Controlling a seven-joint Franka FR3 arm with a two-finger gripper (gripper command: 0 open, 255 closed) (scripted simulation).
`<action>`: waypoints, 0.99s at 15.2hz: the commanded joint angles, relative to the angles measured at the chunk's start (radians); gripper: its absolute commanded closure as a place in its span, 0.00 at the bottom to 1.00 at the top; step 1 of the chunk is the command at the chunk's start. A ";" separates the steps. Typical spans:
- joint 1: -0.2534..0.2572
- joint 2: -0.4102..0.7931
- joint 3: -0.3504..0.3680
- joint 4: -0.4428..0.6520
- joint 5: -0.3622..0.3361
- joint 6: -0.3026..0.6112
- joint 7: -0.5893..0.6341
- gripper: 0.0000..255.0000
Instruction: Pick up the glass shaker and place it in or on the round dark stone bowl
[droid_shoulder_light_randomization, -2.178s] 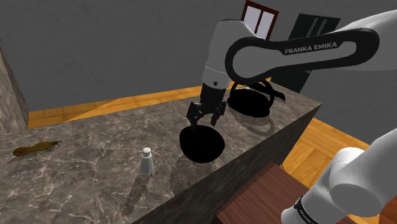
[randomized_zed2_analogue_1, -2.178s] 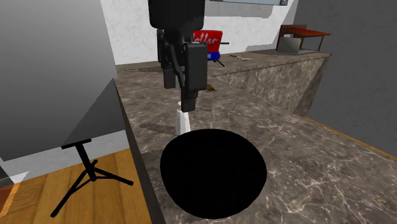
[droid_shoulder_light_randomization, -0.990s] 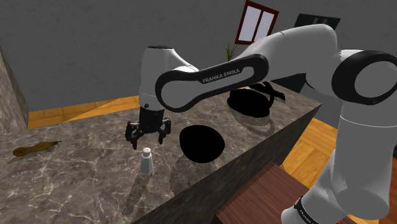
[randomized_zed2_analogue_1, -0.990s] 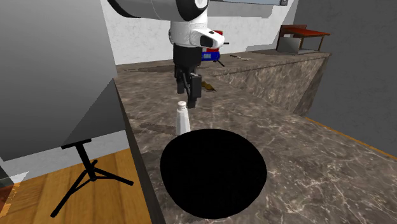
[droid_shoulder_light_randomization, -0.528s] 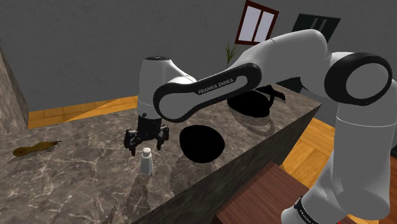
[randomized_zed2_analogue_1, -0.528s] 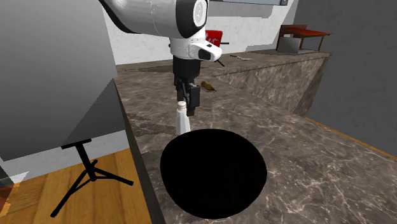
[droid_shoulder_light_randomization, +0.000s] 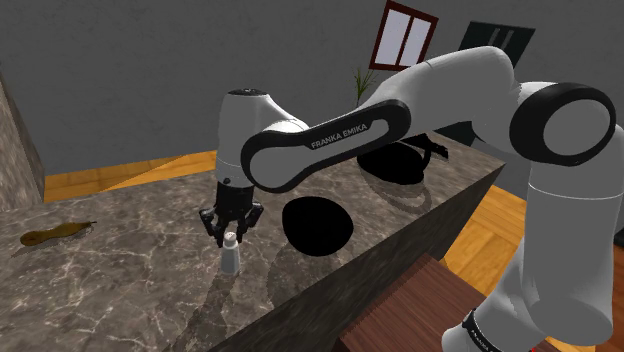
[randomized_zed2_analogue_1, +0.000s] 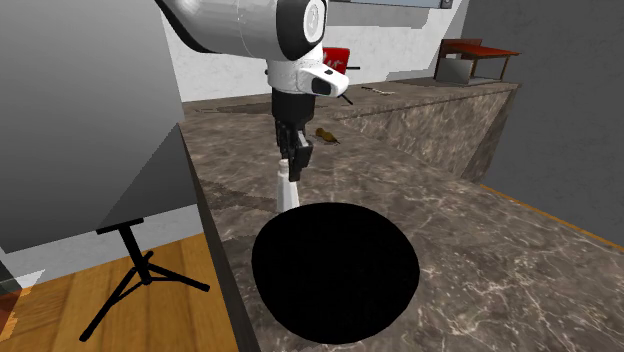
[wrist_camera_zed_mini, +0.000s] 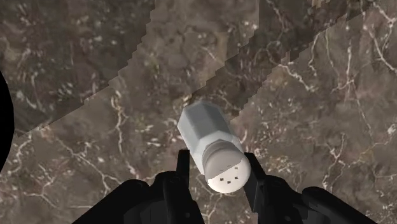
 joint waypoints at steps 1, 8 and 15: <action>0.000 0.000 0.000 0.000 0.000 0.000 0.000 1.00; 0.000 0.000 0.000 0.000 0.000 0.000 0.000 1.00; -0.006 -0.037 0.009 0.045 0.017 -0.080 -0.005 1.00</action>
